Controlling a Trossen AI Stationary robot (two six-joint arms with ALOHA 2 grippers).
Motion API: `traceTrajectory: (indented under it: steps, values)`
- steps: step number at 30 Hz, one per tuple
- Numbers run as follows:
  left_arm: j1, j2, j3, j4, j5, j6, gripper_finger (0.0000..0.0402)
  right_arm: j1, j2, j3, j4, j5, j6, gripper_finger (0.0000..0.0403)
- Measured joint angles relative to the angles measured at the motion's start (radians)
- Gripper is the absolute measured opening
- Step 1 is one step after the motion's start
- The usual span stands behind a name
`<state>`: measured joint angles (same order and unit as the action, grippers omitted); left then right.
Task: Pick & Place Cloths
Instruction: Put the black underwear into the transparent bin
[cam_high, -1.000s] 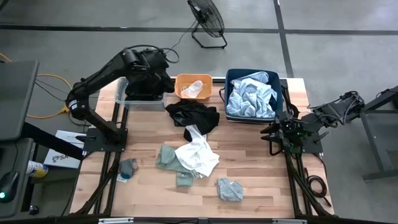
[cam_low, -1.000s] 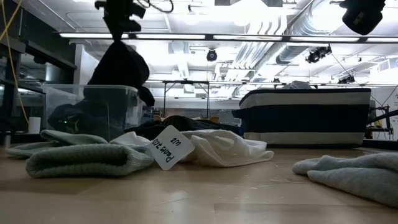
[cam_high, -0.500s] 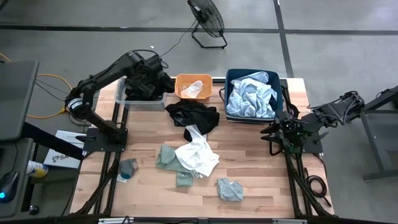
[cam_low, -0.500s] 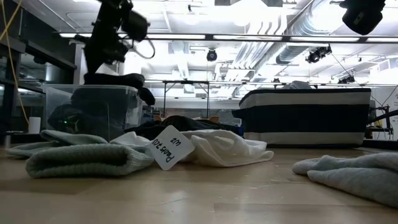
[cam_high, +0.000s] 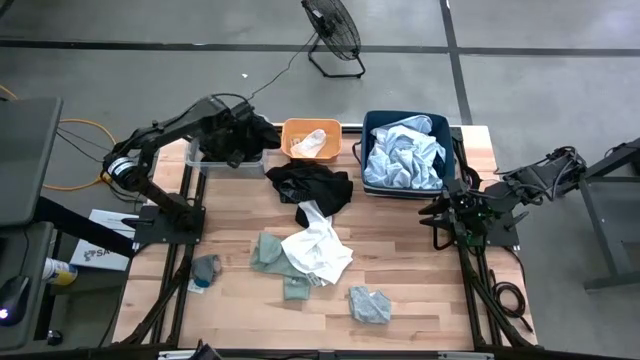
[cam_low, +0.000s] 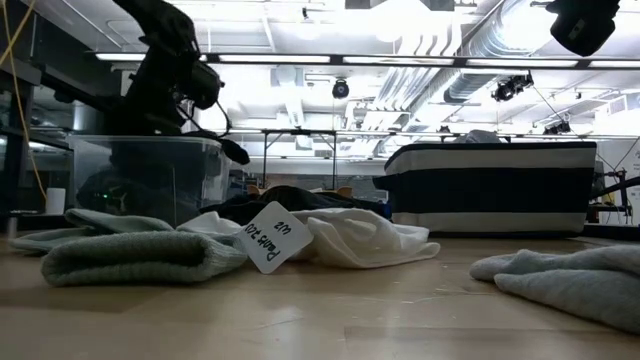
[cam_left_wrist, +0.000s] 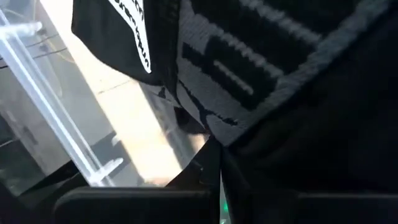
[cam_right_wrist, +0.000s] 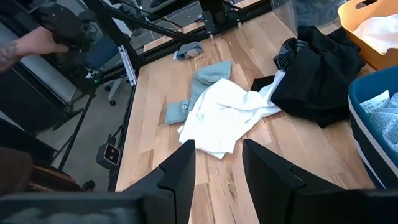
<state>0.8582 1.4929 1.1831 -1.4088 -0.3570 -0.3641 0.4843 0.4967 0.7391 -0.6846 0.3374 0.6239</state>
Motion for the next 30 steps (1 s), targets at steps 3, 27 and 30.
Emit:
traceTrajectory:
  steps: [3,27,30]
  values:
    - [0.000,-0.011,0.006,0.030,0.005,0.001,0.0006,0.000,0.000,0.000,0.000,0.000,0.000,0.0124]
    - [-0.041,-0.257,0.146,0.203,0.225,0.107,0.0261,0.000,0.000,0.000,0.000,0.000,0.000,0.0124]
    - [-0.066,-0.246,0.146,0.276,0.224,0.179,0.0262,0.000,0.000,0.000,0.000,0.000,0.000,0.0124]
